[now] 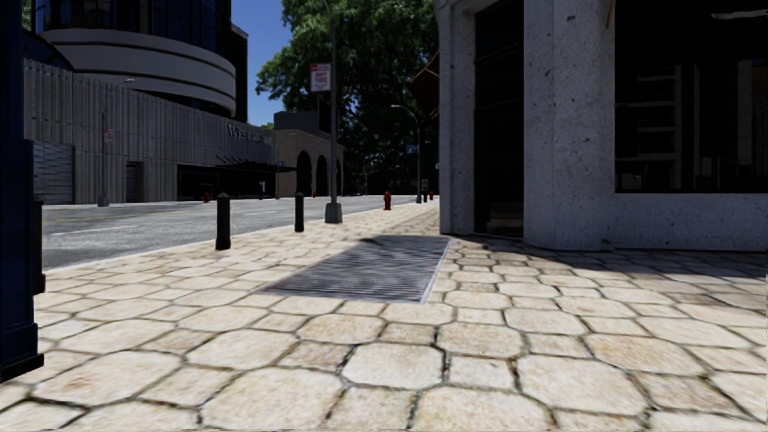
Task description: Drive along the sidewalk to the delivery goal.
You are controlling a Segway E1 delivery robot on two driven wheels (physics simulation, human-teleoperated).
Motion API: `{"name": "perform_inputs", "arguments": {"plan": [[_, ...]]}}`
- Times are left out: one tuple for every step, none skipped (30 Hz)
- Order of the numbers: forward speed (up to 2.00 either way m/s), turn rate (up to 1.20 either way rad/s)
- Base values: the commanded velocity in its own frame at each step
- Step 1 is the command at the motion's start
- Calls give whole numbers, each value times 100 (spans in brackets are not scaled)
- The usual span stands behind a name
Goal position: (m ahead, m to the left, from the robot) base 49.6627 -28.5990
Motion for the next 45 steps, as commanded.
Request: {"name": "perform_inputs", "arguments": {"plan": [[200,36],[200,36],[200,36],[200,36],[200,35],[200,27],[200,23],[200,23],[200,21],[200,16],[200,1],[200,0],[200,0],[200,0],[200,0],[200,0],[200,0],[200,0],[200,0],[200,0],[200,0],[200,0],[200,0],[200,0],[200,0],[200,0],[200,0],[200,0],[200,0],[200,0],[200,0],[200,0],[200,0],[200,0],[200,0],[200,0],[200,0],[200,0],[200,0],[200,0],[200,0],[200,0],[200,0],[200,0],[200,0]]}}
